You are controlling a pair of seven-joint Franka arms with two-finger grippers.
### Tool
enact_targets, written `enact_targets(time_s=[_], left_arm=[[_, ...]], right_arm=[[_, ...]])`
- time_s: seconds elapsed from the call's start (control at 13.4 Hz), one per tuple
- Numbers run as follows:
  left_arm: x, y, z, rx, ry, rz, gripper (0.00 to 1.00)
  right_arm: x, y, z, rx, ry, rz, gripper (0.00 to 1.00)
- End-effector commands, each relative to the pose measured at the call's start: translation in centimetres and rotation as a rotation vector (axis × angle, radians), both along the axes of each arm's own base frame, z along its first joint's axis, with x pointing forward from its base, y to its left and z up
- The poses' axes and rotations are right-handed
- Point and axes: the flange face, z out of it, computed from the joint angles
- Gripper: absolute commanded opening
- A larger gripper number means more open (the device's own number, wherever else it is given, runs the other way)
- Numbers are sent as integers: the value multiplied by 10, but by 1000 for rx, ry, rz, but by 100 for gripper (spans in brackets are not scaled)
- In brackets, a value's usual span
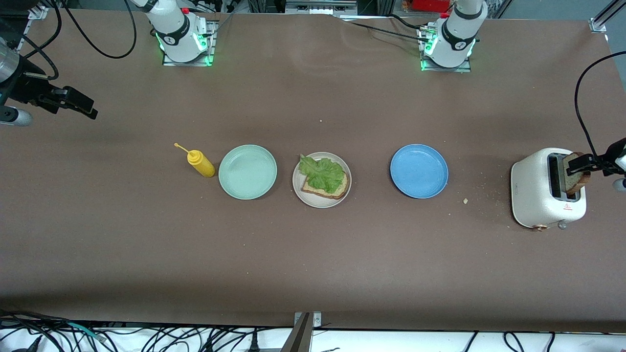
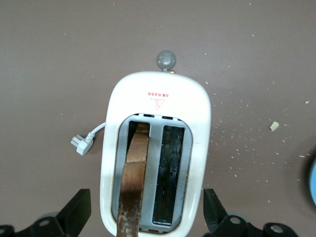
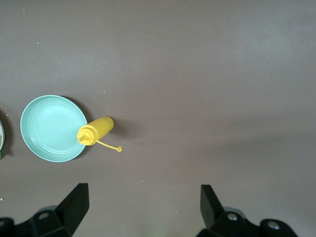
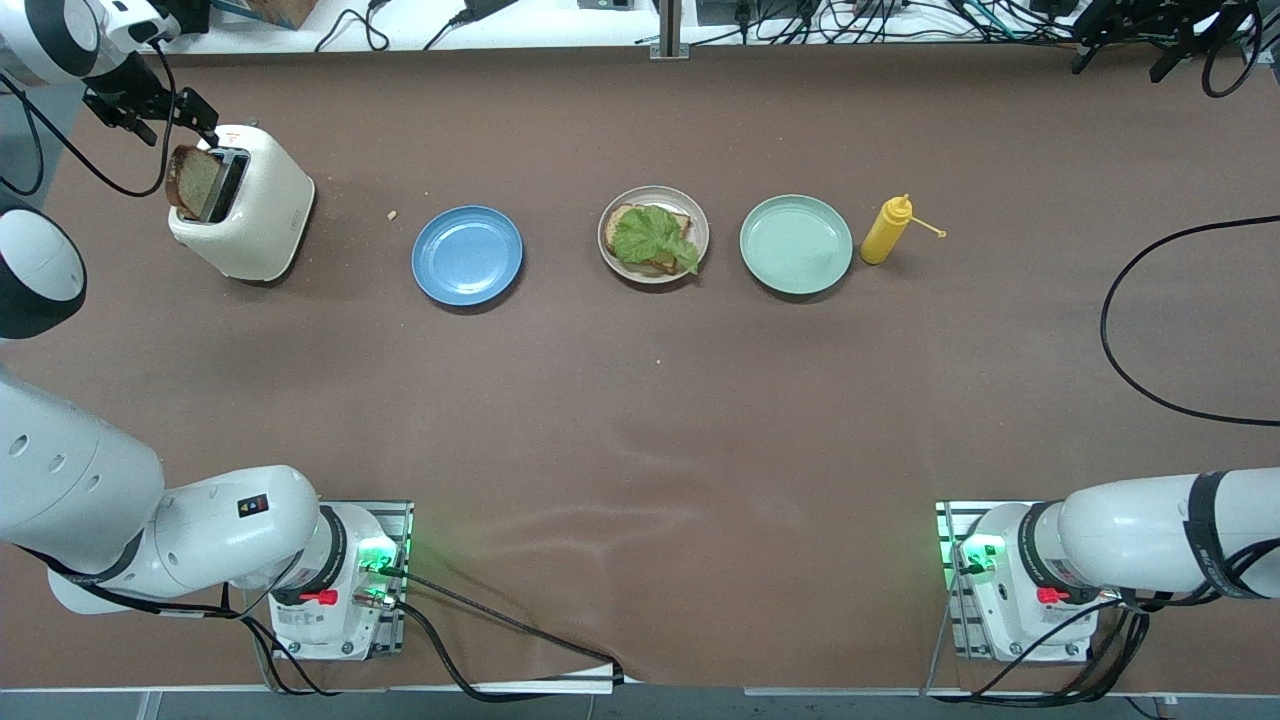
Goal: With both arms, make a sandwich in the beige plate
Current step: 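Grasp the toast slice in the white toaster with the left gripper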
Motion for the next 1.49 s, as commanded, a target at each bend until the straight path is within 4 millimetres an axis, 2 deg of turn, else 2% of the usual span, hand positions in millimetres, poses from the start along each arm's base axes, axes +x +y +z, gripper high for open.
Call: enact_targets(time_s=[0.0,0.07,0.15,0.3,0.37,0.45,0.52,0.82,0.97,1.42], left_arm=[[-4,9,-11,18,-2,-17,100],[-4,10,-15,17,-1,-16,99],[-3,11,-18,16,3,-16,93],[-3,13,-24,12,5,-12,69],[-2,13,-30,9,14,-12,49],[-4,17,-32,7,18,-6,18],[-7,24,-36,2,26,6,0],[-1,25,-24,7,15,-36,0],[8,20,6,-1,42,-41,0],[29,-16,94,-13,81,-94,0]], right_arm=[[-2,4,9,-21,-14,10,100],[1,7,7,-21,-18,12,100],[3,8,8,-21,-30,15,100],[8,9,5,-14,-27,19,100],[7,14,6,-17,-27,25,100],[7,26,7,-25,-32,47,100],[7,28,8,-26,-33,52,100],[7,26,7,-18,-32,43,100],[7,28,7,-16,-32,48,100],[7,27,7,-13,-30,43,100]])
